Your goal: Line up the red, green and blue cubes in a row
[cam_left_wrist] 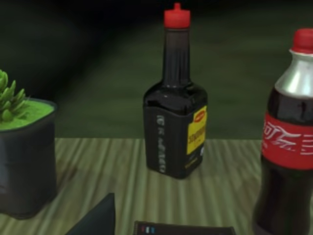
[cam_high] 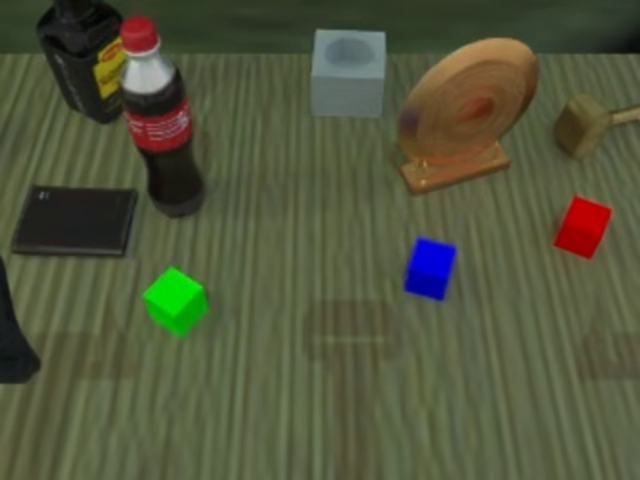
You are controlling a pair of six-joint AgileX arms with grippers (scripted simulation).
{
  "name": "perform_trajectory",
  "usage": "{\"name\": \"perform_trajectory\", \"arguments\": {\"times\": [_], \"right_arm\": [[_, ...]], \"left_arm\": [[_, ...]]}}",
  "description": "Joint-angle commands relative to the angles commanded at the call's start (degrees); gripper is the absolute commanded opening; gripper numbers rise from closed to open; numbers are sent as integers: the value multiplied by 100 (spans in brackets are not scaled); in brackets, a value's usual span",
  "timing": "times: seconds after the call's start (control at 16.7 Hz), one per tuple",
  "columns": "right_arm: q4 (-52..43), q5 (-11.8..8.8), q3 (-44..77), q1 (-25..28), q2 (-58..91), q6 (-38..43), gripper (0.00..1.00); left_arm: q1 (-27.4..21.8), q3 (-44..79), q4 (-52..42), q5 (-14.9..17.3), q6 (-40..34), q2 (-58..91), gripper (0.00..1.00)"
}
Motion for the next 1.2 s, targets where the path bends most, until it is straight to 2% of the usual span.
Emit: {"name": "perform_trajectory", "arguments": {"times": [0.24,0.48,0.72,1.2], "right_arm": [[-95,6,173,3,173,-79,100],[-694,20,1192,43,1248,-568,100],[-1746,24,2853,138,3193,-1418,100],[-4436,26,6927,395,8284,-3556,100]], "left_arm": [[0,0,0,0,0,0,100],[0,0,0,0,0,0,100],[0,0,0,0,0,0,100],[0,0,0,0,0,0,100]]}}
